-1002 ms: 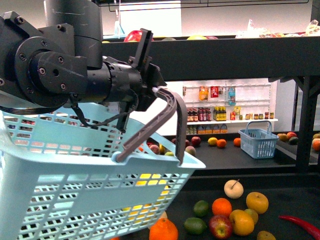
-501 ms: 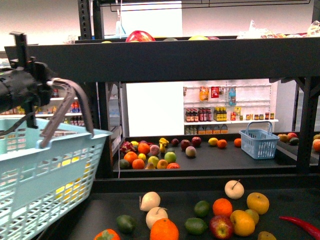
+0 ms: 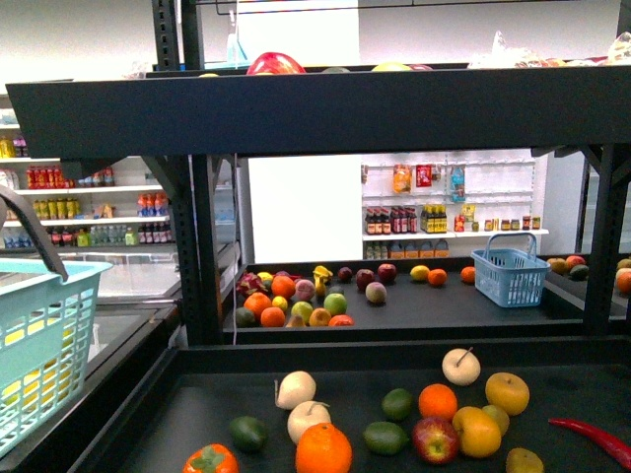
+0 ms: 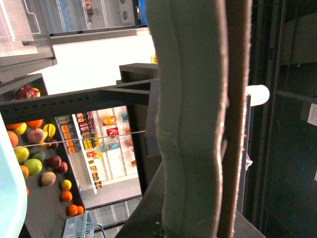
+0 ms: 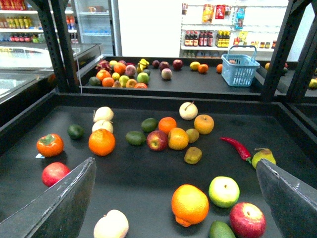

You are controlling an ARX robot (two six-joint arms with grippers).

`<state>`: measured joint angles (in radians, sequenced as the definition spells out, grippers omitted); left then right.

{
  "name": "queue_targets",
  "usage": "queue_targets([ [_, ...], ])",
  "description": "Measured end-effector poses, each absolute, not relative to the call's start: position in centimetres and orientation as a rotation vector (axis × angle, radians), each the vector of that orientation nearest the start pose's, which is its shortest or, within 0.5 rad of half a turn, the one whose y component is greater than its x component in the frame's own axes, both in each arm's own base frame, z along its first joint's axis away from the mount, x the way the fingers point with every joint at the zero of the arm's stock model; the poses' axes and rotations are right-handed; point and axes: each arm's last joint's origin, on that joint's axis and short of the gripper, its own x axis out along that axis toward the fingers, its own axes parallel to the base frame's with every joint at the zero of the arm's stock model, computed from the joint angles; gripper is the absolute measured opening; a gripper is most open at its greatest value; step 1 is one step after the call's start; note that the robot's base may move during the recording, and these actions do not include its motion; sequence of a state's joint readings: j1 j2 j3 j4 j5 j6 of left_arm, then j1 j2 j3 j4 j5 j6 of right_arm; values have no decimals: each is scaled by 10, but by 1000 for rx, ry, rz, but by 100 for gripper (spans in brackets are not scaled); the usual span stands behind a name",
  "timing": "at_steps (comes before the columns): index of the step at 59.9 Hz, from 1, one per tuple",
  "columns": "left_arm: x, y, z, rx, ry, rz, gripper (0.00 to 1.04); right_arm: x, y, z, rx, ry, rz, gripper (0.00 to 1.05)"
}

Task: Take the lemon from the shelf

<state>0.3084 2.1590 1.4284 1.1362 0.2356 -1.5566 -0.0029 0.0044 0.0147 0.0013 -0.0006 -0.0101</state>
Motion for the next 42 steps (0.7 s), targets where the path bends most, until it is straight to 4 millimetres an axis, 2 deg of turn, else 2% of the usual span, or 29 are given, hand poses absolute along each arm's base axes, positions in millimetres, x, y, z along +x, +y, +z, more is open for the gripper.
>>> queue_targets([
  [29, 458, 185, 205, -1454, -371, -224, 7, 97, 0, 168, -10, -12, -2, 97],
  [42, 453, 189, 197, -1439, -355, -228, 7, 97, 0, 168, -10, -12, -2, 97],
])
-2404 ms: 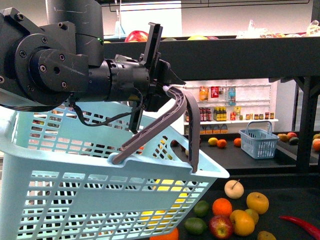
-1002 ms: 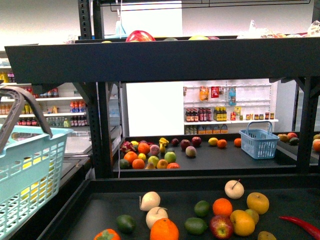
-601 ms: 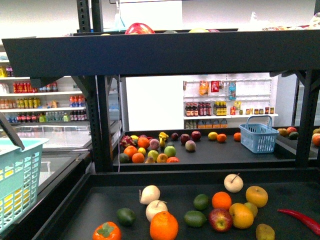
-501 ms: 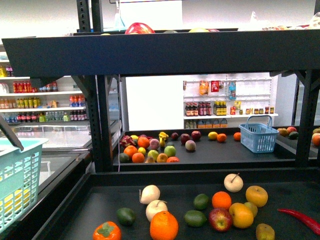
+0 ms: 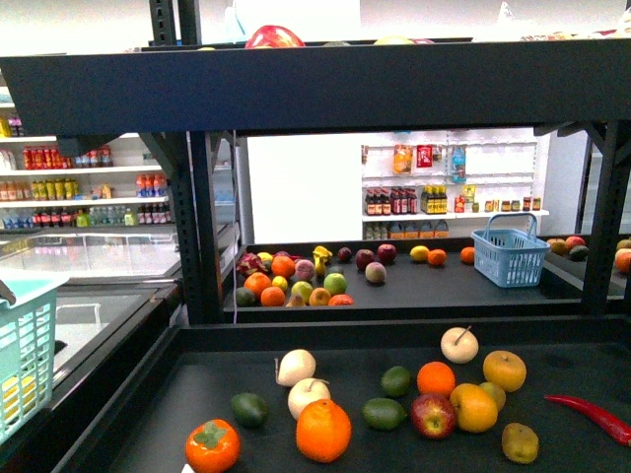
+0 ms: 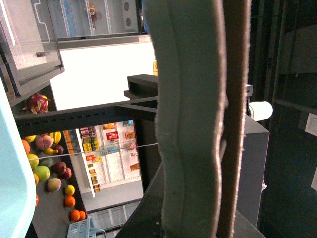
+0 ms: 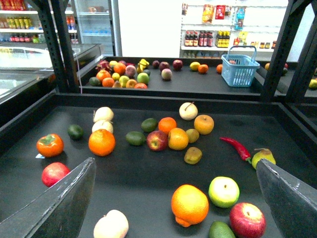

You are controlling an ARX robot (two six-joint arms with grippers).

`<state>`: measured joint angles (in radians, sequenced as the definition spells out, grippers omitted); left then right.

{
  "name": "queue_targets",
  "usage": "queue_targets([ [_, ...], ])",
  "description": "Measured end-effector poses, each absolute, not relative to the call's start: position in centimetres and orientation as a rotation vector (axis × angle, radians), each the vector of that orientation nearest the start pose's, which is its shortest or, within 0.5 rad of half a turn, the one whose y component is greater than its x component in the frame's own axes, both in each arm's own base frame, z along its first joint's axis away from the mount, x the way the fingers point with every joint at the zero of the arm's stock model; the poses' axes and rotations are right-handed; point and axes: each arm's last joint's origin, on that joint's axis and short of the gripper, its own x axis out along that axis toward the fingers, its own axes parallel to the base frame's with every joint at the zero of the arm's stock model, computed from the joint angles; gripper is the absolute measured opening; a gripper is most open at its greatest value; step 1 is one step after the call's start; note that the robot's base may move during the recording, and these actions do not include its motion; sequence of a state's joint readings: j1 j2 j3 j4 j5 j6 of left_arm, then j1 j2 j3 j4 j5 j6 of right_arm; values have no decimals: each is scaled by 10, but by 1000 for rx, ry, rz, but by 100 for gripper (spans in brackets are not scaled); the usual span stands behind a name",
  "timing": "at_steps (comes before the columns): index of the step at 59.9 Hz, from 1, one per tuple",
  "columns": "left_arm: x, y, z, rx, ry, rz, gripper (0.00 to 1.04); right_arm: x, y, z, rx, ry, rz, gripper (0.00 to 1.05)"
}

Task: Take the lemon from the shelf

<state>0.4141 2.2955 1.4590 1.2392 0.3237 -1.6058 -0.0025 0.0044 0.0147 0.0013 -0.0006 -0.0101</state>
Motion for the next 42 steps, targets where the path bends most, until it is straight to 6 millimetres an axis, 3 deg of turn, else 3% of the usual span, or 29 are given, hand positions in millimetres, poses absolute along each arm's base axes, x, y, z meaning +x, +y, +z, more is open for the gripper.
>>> queue_targets([
  [17, 449, 190, 183, -1382, -301, -163, 55, 97, 0, 168, -10, -12, -2, 97],
  [32, 446, 189, 194, -1341, -230, -93, 98, 97, 0, 168, -10, -12, -2, 97],
  [42, 436, 190, 210, -1323, -207, -53, 97, 97, 0, 168, -10, -12, -2, 97],
])
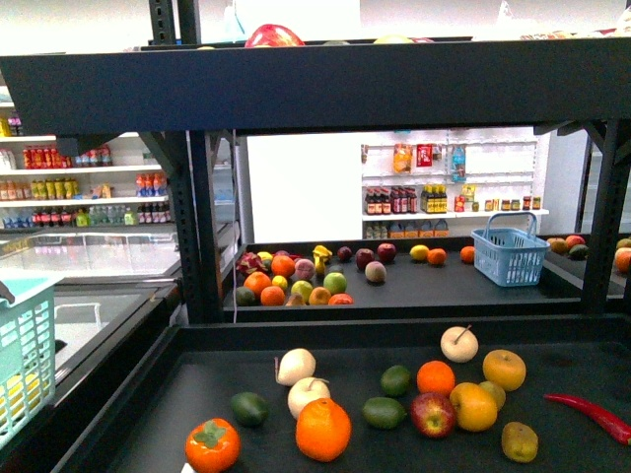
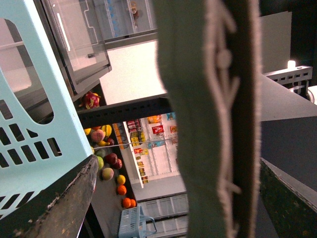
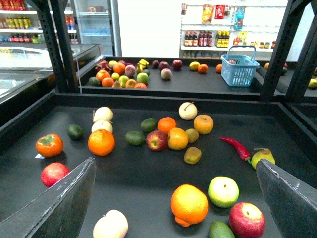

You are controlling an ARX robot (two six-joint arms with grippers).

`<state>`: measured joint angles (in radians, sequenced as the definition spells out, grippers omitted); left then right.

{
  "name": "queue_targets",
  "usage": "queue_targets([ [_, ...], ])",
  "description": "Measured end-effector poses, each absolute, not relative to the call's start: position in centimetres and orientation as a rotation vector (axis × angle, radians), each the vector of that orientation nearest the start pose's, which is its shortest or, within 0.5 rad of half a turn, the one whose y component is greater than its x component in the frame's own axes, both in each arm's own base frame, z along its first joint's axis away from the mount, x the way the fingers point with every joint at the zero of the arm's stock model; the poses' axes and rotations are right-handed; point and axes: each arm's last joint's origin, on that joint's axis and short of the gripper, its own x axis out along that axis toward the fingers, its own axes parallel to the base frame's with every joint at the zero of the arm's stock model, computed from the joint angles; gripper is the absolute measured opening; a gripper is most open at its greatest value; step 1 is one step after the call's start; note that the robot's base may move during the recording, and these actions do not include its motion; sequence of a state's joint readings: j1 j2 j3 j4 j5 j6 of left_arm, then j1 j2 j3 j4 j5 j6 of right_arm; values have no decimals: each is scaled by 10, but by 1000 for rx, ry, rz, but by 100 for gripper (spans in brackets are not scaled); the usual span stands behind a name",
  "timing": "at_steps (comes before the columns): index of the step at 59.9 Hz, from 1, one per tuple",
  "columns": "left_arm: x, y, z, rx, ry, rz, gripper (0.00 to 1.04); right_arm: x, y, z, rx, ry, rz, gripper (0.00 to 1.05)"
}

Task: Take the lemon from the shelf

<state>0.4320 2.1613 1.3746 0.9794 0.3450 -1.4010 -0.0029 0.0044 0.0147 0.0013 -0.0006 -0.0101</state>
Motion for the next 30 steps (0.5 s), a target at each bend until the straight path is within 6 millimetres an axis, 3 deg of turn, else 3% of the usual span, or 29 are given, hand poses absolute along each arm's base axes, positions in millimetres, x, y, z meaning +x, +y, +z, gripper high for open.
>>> queue_targets([
  [19, 411, 196, 224, -1302, -82, 87, 97, 97, 0, 168, -10, -12, -2, 97],
  [30, 382, 181, 258, -1195, -17, 149, 97, 97, 0, 168, -10, -12, -2, 97],
])
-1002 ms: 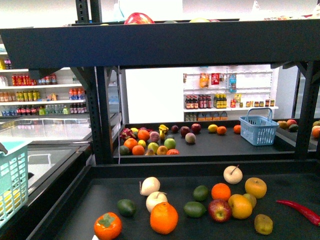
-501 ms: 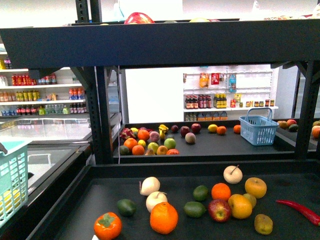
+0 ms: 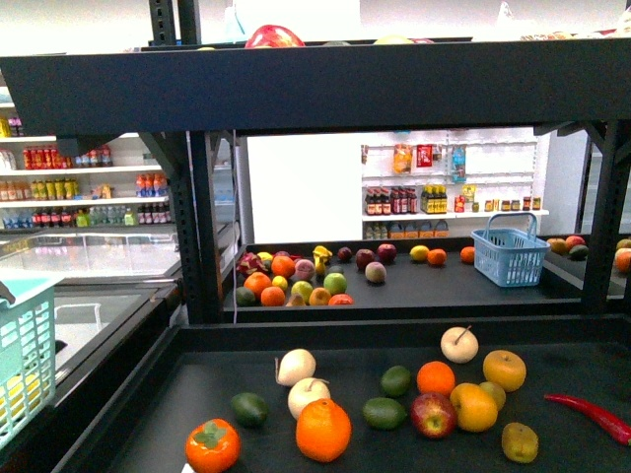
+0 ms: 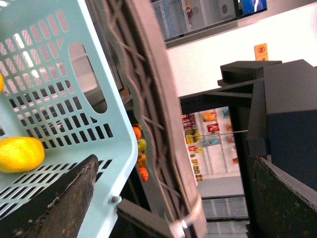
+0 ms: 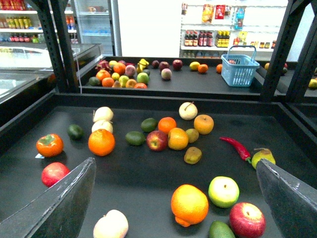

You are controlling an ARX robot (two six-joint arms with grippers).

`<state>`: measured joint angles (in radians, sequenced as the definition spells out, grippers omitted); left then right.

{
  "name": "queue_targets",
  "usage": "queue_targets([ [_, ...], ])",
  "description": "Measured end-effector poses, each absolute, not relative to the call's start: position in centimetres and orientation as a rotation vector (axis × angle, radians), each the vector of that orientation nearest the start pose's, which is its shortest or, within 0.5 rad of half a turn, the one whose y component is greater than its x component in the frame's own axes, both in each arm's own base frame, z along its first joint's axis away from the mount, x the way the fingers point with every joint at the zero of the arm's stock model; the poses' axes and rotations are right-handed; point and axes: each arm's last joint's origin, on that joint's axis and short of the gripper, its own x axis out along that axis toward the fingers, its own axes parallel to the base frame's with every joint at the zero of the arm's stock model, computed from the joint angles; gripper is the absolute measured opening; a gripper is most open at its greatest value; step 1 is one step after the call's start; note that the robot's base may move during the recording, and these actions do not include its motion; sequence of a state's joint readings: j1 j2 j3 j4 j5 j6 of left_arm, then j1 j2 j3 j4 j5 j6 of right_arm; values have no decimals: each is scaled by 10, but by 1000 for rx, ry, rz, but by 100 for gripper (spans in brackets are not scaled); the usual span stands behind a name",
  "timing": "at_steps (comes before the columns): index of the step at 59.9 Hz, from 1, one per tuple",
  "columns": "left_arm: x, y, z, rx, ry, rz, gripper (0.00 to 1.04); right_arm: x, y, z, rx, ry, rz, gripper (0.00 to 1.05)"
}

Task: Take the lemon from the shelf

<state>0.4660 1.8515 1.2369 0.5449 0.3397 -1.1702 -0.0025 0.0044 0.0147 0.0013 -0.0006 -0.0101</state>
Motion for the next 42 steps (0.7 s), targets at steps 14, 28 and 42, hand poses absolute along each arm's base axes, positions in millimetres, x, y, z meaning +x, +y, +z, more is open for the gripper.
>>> queue_targets([
  [14, 322, 138, 300, -855, 99, 321, 97, 97, 0, 168, -10, -12, -2, 97],
  [28, 226, 40, 336, -286, 6, 64, 80, 97, 0, 168, -10, -12, -3, 97],
  [42, 174, 3, 270, -35, -4, 13, 33, 97, 0, 168, -10, -12, -2, 97],
])
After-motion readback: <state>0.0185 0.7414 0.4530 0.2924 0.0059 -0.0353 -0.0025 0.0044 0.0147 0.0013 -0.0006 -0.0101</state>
